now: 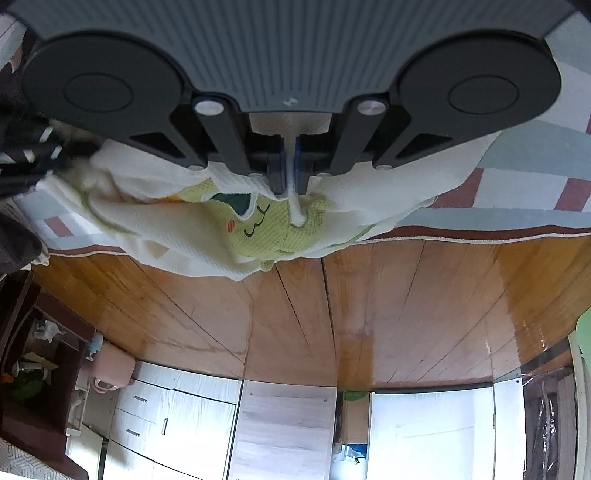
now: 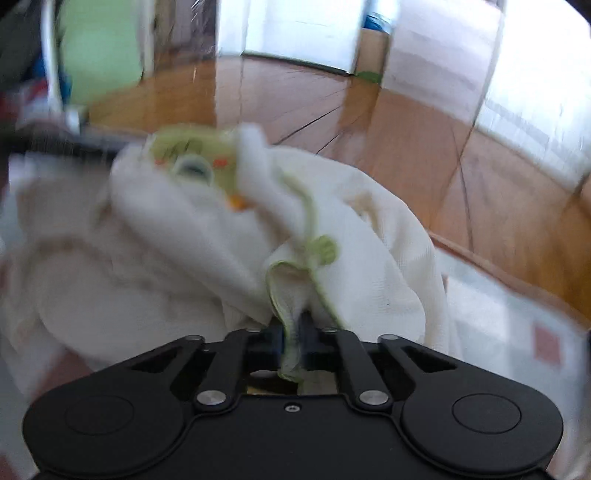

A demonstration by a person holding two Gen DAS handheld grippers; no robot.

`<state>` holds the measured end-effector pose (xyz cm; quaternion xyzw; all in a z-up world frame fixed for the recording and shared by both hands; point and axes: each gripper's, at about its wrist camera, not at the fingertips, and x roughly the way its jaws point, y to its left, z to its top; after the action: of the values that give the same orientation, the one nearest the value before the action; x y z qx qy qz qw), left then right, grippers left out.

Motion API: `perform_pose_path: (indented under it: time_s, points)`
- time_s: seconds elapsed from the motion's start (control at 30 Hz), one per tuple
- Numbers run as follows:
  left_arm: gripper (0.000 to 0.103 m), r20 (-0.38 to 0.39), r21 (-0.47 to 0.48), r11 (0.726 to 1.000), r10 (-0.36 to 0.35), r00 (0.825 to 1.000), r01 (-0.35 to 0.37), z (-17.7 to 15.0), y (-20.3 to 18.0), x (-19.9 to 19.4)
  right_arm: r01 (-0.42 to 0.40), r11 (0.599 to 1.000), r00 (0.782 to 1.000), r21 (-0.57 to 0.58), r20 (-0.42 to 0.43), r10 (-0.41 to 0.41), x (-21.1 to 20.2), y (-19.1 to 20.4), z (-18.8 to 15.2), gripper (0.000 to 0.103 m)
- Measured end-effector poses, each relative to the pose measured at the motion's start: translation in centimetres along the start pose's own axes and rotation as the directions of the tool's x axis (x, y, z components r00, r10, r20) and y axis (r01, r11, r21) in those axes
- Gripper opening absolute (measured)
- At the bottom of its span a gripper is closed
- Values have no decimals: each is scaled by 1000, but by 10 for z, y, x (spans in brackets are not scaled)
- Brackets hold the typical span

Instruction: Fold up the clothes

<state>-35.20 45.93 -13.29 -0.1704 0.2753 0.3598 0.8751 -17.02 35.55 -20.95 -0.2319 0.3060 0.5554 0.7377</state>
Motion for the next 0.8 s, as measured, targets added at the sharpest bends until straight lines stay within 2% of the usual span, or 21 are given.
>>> perform_pose_path:
  time_s: [0.1,0.23,0.3,0.33,0.4,0.43,0.47,0.53,0.57,0.6,0.67,0.73,0.77,0.8]
  points:
    - [4,1,4,1000,-28,1000,28,0,0,-1,-32,984,998,178,65,21,-18,-32,7,6]
    - [15,-23,9,994,-105,994,106,0,-4,-2,-68,921,989,383,145,12,-43,-69,15,7]
    - [30,-41,35,989,-143,989,145,-2,-10,-1,-69,905,986,419,169,-3,-53,-73,19,6]
    - [34,-49,56,985,-158,986,161,-3,-14,-1,-59,903,985,425,172,-16,-57,-74,20,6]
    - [56,-78,143,975,-157,984,167,-8,-28,2,-31,909,986,416,162,-41,-64,-72,19,6]
    - [58,-95,191,967,-153,984,168,-10,-35,5,-32,907,986,420,160,-39,-66,-71,19,6]
    - [58,-113,254,955,-125,986,150,-15,-43,9,-37,904,987,425,155,-32,-68,-70,19,6]
    - [60,-142,390,915,-51,989,103,-26,-60,18,-32,905,989,424,146,-34,-72,-65,21,6]
    - [66,-143,442,892,-32,989,93,-32,-67,20,-25,909,988,416,151,-43,-75,-63,22,6]
    - [73,-133,487,869,-22,991,84,-37,-73,20,-39,904,986,425,166,-35,-79,-62,23,7]
    - [77,-106,558,828,1,994,58,-44,-82,21,-134,860,976,493,217,27,-88,-67,24,7]
    - [72,-83,599,801,51,995,9,-49,-86,26,-201,829,962,521,267,65,-95,-71,26,7]
    - [53,-71,617,787,77,994,-17,-52,-87,29,-218,824,956,522,285,72,-99,-71,26,7]
    - [27,-58,621,783,94,994,-38,-52,-86,29,-220,829,953,515,296,69,-104,-69,26,7]
